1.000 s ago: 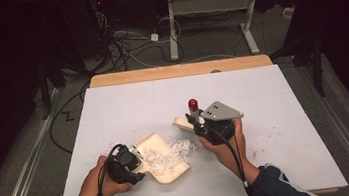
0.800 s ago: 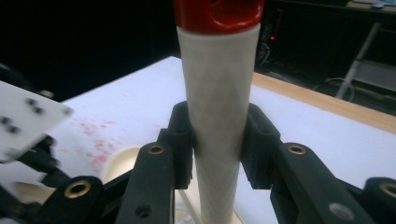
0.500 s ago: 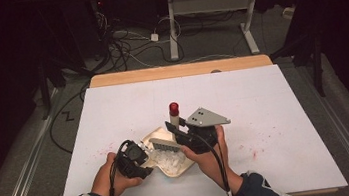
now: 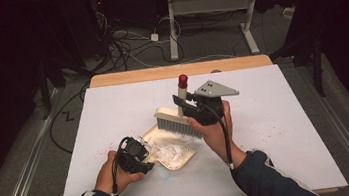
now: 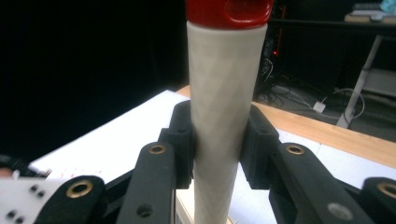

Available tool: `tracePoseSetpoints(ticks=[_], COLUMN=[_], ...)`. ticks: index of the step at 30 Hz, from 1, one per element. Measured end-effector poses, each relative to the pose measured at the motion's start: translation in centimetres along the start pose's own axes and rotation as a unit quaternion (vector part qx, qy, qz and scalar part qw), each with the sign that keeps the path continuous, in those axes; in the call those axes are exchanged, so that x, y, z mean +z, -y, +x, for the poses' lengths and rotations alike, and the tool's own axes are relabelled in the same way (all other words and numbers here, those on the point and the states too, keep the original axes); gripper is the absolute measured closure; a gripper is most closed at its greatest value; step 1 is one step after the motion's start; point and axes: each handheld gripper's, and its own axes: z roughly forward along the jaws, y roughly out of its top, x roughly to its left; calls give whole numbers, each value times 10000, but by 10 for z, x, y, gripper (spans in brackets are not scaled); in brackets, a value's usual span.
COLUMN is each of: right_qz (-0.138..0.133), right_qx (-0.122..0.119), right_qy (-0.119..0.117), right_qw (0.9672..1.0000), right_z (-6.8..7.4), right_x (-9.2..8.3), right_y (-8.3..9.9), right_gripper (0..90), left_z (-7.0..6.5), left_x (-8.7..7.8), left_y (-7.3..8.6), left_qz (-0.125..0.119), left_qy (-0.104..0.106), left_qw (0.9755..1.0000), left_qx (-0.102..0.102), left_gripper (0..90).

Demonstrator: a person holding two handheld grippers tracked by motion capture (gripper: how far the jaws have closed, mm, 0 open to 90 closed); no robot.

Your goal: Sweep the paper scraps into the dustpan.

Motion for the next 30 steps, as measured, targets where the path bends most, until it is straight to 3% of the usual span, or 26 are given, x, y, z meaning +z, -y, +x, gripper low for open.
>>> tracePoseSetpoints(ticks=[4, 8, 10, 14, 17, 23, 30], right_qz=[-116, -179, -203, -210, -136, 102, 208], right_qx=[273, 260, 153, 33, -481, -792, -1088], right_qy=[159, 327, 564, 690, 802, 828, 397], right_qw=[9994, 9990, 9981, 9974, 9955, 9934, 9931], right_z=[-19, -27, -33, -44, -46, -42, -22], right_x=[10, 17, 23, 33, 48, 57, 43], right_y=[-5, -6, -5, -2, 2, 12, 23], right_gripper=[706, 706, 706, 706, 707, 707, 705], left_z=[2, 3, 5, 5, 5, 7, 6], left_x=[1, 2, 2, 2, 2, 2, 2], left_y=[-1, -5, -4, -3, -3, -3, -3], left_qz=[-23, 11, -5, -8, -19, -37, -28], left_qy=[24, -23, 7, 12, 23, 35, -14], left_qw=[10000, 10000, 10000, 10000, 10000, 10000, 10000], left_qx=[-67, -73, -68, -55, -56, -63, -83], left_gripper=[627, 627, 627, 627, 627, 627, 627])
